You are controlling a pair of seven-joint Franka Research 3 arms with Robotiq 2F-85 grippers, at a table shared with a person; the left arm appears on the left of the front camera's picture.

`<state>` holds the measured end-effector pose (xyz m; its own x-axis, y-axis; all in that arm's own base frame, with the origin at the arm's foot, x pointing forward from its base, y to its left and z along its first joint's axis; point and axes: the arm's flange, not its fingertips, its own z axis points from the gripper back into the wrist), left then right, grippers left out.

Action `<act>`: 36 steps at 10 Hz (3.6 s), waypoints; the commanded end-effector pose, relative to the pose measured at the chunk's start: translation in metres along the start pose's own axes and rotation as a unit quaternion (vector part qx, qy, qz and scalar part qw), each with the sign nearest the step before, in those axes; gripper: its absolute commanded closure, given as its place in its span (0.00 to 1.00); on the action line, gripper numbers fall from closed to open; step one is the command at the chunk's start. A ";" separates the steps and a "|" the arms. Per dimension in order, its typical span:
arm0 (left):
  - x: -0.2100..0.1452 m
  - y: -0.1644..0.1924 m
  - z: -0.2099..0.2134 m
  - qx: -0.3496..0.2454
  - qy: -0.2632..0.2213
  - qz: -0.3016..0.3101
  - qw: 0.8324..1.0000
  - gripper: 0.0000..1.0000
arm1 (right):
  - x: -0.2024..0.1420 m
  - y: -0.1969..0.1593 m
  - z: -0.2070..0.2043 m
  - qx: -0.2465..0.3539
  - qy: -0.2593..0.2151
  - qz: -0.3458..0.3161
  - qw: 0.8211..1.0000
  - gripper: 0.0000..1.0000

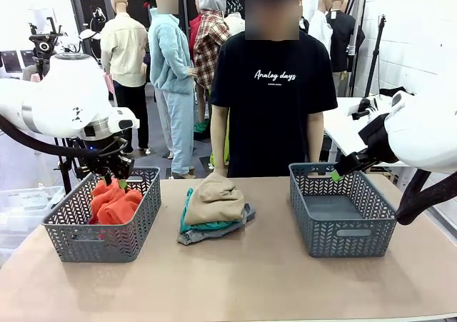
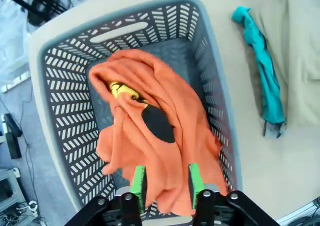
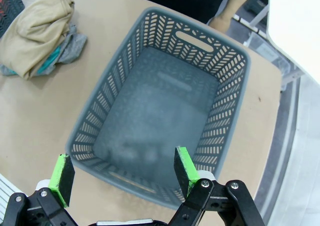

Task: Sort the tops and bottoms.
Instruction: Sort the clothes according to human instructions, then lift clothes from the center of the table with your right hand.

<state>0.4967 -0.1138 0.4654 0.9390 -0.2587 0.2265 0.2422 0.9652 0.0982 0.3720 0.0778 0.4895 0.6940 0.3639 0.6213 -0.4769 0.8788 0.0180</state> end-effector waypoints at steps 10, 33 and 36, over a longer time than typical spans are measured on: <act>0.000 -0.001 -0.002 -0.001 -0.010 0.000 1.000 0.04 | 0.000 0.000 -0.002 0.007 -0.003 -0.004 1.000 0.00; -0.148 0.009 0.169 -0.080 -0.167 -0.233 0.955 0.04 | 0.114 0.049 0.001 0.022 -0.014 0.126 0.992 0.00; -0.148 0.009 0.169 -0.080 -0.167 -0.233 0.955 0.04 | 0.199 0.097 -0.055 0.099 0.044 0.206 0.973 0.00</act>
<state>0.3189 -0.0744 0.5969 0.5938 -0.6453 0.4807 0.6787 0.7225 0.1316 0.4550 0.2426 0.5732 0.4833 0.6443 0.5927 -0.7565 0.6481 -0.0877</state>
